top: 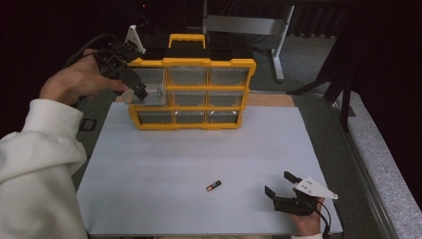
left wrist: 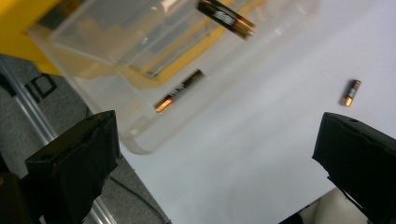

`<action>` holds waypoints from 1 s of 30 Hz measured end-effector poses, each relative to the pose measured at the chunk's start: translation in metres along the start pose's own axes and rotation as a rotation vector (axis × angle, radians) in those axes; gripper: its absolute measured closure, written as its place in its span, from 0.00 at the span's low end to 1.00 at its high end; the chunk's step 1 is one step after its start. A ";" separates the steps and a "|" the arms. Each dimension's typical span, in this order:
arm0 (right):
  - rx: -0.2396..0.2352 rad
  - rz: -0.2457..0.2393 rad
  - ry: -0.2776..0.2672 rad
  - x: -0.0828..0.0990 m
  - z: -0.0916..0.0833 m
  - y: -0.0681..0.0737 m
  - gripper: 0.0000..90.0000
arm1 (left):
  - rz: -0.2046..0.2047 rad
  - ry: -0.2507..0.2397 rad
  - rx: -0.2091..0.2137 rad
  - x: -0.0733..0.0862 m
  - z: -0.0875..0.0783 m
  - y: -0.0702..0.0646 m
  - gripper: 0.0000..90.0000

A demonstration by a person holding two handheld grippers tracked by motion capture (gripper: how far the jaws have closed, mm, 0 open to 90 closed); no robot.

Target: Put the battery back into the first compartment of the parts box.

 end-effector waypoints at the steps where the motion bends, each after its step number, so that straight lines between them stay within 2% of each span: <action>1: 0.000 0.000 0.000 0.000 0.000 0.000 0.10 | 0.012 0.005 -0.005 0.002 0.001 -0.002 0.01; 3: -0.001 0.000 0.000 0.000 0.000 0.000 0.10 | 0.035 0.017 -0.010 0.007 0.003 -0.006 0.01; 6: 0.000 -0.001 0.002 0.000 0.000 0.001 0.10 | 0.038 0.018 -0.012 0.011 0.005 -0.010 0.02; 10: -0.001 0.002 0.002 0.000 0.000 0.001 0.10 | 0.079 0.017 -0.028 0.020 0.011 -0.023 0.02; 12: 0.001 0.002 0.001 0.000 0.000 0.001 0.10 | 0.091 0.025 -0.015 0.024 0.017 -0.034 0.03; 19: 0.000 -0.005 0.001 0.000 0.001 0.001 0.10 | 0.135 0.018 -0.004 0.030 0.035 -0.053 0.03; 30: 0.002 -0.004 0.000 0.000 0.000 0.001 0.10 | 0.175 -0.003 0.025 0.038 0.063 -0.088 0.03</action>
Point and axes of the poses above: each handheld gripper's, and its own axes: z roughly forward along the jaws, x roughly out of its underside, y roughly to its left, the point moved 7 cm from there along z, roughly forward along the jaws, and after that the axes turned 8 degrees about -x, right-handed, at the moved point
